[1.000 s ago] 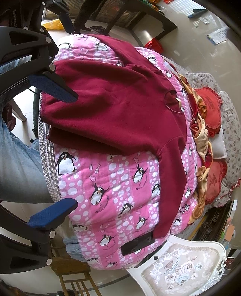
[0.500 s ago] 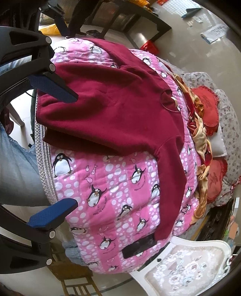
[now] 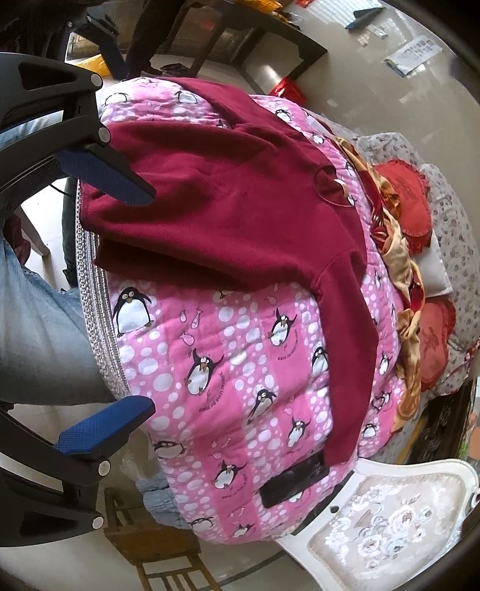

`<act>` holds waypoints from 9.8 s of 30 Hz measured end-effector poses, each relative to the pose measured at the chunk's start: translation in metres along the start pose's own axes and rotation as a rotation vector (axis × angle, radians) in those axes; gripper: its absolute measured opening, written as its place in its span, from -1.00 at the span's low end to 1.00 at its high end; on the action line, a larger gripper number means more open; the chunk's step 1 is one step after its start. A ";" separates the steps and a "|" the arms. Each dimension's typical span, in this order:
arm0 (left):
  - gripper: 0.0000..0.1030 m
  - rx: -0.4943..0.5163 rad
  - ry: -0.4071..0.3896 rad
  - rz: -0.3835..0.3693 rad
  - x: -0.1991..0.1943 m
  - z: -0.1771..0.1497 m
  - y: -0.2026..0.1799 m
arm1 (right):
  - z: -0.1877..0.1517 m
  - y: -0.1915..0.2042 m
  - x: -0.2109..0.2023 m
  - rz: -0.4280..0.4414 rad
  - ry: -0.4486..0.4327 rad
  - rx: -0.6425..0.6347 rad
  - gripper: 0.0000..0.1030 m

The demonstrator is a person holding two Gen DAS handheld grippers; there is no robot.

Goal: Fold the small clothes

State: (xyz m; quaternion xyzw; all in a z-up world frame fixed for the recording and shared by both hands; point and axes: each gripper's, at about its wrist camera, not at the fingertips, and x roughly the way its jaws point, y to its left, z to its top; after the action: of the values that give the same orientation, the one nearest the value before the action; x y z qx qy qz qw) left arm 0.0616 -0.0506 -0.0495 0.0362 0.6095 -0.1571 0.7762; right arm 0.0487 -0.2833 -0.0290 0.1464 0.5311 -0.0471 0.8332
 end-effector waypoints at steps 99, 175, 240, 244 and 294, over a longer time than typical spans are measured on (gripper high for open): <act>0.86 -0.533 0.088 -0.516 0.091 0.119 0.130 | 0.114 0.102 0.114 0.281 -0.104 -0.281 -0.81; -0.79 -0.144 0.261 -0.239 0.184 0.421 0.010 | 0.204 -0.005 0.226 0.247 0.146 0.311 -0.84; 0.35 0.003 0.114 -0.298 0.136 0.387 -0.114 | 0.228 -0.098 0.163 0.023 0.069 0.057 0.40; 0.35 0.052 0.152 -0.297 0.118 0.322 -0.110 | 0.183 -0.088 0.148 0.051 0.172 0.073 0.43; 0.35 -0.543 0.038 -0.330 0.029 -0.124 0.148 | 0.062 0.083 0.133 -0.104 0.451 -0.444 0.57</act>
State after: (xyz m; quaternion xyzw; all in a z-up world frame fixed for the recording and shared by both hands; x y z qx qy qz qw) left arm -0.0056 0.1144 -0.1283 -0.2685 0.6411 -0.1118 0.7102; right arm 0.1798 -0.2120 -0.1082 -0.0598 0.7063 0.0610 0.7027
